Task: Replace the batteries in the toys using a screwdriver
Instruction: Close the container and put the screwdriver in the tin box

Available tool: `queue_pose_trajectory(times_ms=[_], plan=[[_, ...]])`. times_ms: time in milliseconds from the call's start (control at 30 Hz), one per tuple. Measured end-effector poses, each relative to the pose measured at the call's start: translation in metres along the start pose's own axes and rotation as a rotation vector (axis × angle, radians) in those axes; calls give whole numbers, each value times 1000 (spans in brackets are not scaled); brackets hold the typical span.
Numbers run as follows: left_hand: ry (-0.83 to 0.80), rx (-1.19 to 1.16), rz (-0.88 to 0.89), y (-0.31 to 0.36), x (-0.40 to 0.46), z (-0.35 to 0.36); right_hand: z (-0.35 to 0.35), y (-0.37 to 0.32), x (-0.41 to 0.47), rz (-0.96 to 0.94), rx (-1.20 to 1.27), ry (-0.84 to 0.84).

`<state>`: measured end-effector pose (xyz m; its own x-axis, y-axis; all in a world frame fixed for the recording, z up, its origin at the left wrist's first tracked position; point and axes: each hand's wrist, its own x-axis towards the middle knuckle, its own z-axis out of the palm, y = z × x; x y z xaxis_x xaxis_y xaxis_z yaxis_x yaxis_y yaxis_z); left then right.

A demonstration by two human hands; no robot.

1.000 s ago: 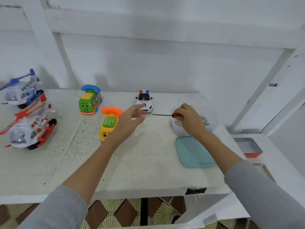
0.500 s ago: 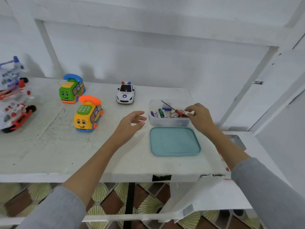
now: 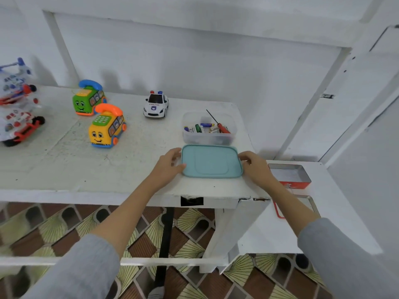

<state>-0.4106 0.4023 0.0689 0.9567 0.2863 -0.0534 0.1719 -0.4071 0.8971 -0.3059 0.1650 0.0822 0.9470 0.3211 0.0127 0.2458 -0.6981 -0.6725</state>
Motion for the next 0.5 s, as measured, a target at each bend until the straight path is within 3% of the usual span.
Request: queue_pose_trajectory(times_ms=[500], plan=[[178,-527,27,17,-12,-17,-36,-4,-18,-79,583,66]])
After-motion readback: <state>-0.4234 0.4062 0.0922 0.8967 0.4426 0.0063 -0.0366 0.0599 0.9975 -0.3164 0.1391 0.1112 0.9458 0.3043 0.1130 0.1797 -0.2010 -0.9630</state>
